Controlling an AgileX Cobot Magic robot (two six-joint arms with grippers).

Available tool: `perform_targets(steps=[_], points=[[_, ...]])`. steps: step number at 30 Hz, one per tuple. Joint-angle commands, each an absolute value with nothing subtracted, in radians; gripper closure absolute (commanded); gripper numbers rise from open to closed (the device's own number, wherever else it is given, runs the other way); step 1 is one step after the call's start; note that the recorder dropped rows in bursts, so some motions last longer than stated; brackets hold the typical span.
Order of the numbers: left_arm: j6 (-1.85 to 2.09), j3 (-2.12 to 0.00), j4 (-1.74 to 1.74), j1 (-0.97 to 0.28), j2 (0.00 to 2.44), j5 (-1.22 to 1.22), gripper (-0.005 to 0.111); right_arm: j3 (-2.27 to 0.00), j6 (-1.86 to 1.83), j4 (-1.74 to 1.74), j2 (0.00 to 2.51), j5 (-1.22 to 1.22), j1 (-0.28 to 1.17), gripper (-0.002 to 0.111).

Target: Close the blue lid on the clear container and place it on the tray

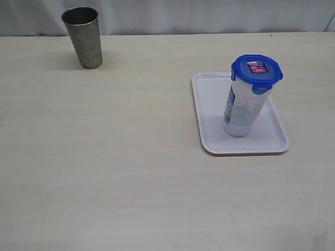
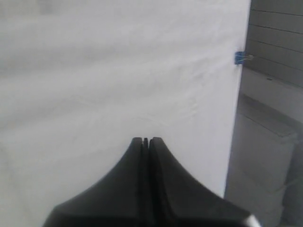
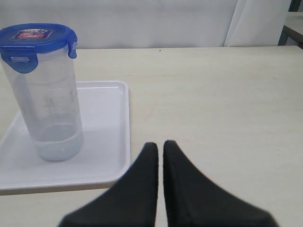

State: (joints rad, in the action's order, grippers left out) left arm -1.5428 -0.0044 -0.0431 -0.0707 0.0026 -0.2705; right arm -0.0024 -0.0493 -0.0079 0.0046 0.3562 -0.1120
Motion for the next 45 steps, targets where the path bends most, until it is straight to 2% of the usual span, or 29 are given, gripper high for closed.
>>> perform_targets(steps=[1, 11, 28, 32, 39, 42, 45], points=[[-1.544, 0.000, -0.049, -0.066, 0.000, -0.100, 0.107, 0.000, -0.057, -0.007, 0.000, 0.345, -0.116, 0.104], [-1.542, 0.000, -0.049, -0.066, 0.000, 0.326, 0.107, 0.000, -0.057, -0.007, 0.000, 0.345, -0.116, 0.104], [-1.509, 0.000, -0.051, -0.066, 0.000, 0.331, 0.107, 0.000, -0.057, -0.007, 0.000, 0.345, -0.116, 0.104], [-1.097, 0.000, -0.051, -0.066, 0.000, 0.331, 0.107, 0.000, -0.057, -0.007, 0.000, 0.345, -0.116, 0.104], [-0.095, 0.000, -0.051, -0.066, 0.000, 0.331, 0.107, 0.000, -0.057, -0.007, 0.000, 0.345, -0.116, 0.104], [0.082, 0.000, -0.049, -0.066, 0.000, 0.331, 0.107, 0.000, -0.057, -0.007, 0.000, 0.345, -0.116, 0.104], [0.092, 0.000, -0.045, -0.066, 0.000, 0.331, 0.107, 0.000, -0.057, -0.007, 0.000, 0.345, -0.116, 0.104]])
